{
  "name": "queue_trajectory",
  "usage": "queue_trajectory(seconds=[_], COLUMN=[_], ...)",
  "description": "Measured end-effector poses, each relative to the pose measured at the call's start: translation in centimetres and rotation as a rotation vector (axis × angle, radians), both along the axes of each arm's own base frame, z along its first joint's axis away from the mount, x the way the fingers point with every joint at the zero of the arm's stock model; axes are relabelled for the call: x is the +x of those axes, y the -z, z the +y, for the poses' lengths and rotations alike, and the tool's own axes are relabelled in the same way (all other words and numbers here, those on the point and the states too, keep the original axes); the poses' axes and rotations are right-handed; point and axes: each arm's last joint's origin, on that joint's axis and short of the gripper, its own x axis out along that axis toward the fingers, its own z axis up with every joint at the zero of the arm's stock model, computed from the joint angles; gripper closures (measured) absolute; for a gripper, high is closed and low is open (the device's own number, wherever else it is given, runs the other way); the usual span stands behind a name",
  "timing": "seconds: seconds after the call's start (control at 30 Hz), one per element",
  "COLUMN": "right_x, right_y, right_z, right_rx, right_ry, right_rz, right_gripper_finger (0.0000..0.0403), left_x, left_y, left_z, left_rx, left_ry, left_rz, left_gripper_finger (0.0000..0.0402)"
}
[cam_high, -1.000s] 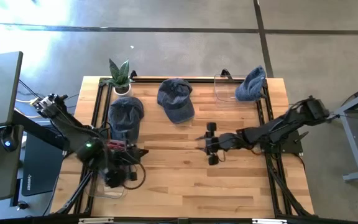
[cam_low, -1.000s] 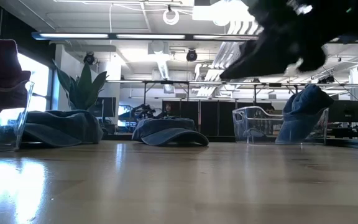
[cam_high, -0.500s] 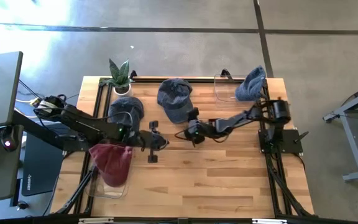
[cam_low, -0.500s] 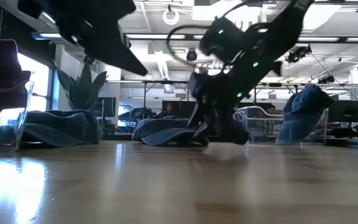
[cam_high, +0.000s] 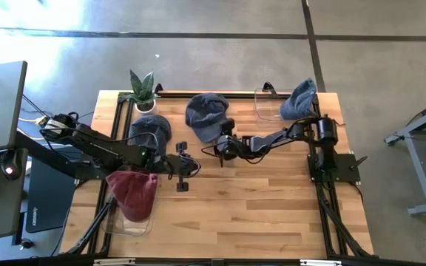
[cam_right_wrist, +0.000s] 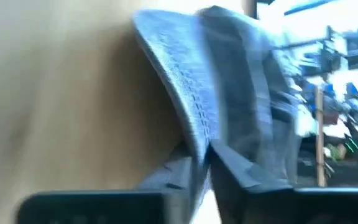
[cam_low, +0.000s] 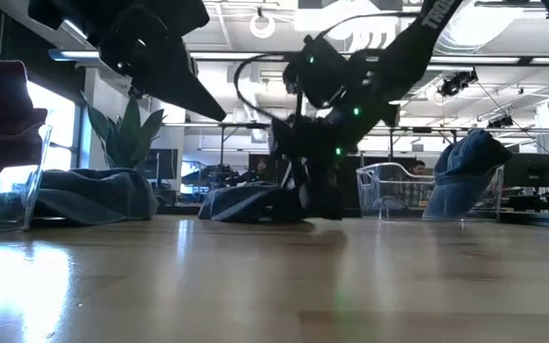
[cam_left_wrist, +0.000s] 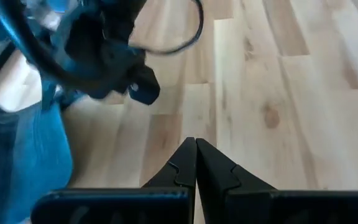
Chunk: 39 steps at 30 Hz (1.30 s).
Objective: Pick & Place hat
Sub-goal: Put the top dark blue cap into the top transparent bin
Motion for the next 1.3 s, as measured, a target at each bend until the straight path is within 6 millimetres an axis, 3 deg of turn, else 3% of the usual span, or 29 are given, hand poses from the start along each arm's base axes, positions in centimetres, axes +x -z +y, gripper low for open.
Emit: queue_trajectory(seconds=[0.07, 0.17, 0.37, 0.53, 0.63, 0.7, 0.8, 1.03, 1.17, 1.3], right_x=[-0.2, -1.1, -5.1, -9.8, -11.5, -12.1, -12.0, -8.7, -7.5, -7.8], right_y=[-1.2, -3.1, -10.0, -15.6, -17.8, -18.7, -18.1, -12.0, -8.7, -8.0], right_z=[0.4, 1.9, 5.4, 8.1, 9.0, 9.0, 7.8, 3.6, 0.5, -2.5], right_rx=[0.003, 0.062, 0.341, 0.858, 1.208, 1.296, 1.297, 1.249, 1.195, 1.151], right_ry=[0.035, 0.06, 0.055, -0.074, -0.24, -0.301, -0.225, -0.024, 0.088, 0.193], right_rz=[-0.042, -0.086, -0.23, -0.31, -0.272, -0.265, -0.245, -0.049, -0.006, -0.035], right_gripper_finger=[0.0388, 0.0378, 0.0392, 0.039, 0.0395, 0.0393, 0.039, 0.0385, 0.0348, 0.0292], left_x=[-0.2, -0.7, -1.8, -3.1, -3.5, -3.6, -3.6, -3.3, -2.8, -2.3], left_y=[-0.1, -0.9, -3.9, -6.1, -7.1, -7.5, -7.8, -7.5, -7.1, -6.7], left_z=[-0.4, -1.7, -5.1, -7.6, -8.7, -9.0, -9.1, -8.8, -8.3, -8.2], left_rx=[0.035, 0.098, 0.262, 0.333, 0.336, 0.337, 0.334, 0.335, 0.307, 0.276], left_ry=[-0.027, -0.044, -0.127, -0.15, -0.153, -0.149, -0.148, -0.143, -0.115, -0.082], left_rz=[-0.007, 0.001, -0.034, -0.096, -0.14, -0.15, -0.159, -0.133, -0.102, -0.075], left_gripper_finger=[0.0401, 0.0401, 0.0401, 0.0401, 0.0401, 0.0401, 0.0401, 0.0401, 0.0401, 0.0401])
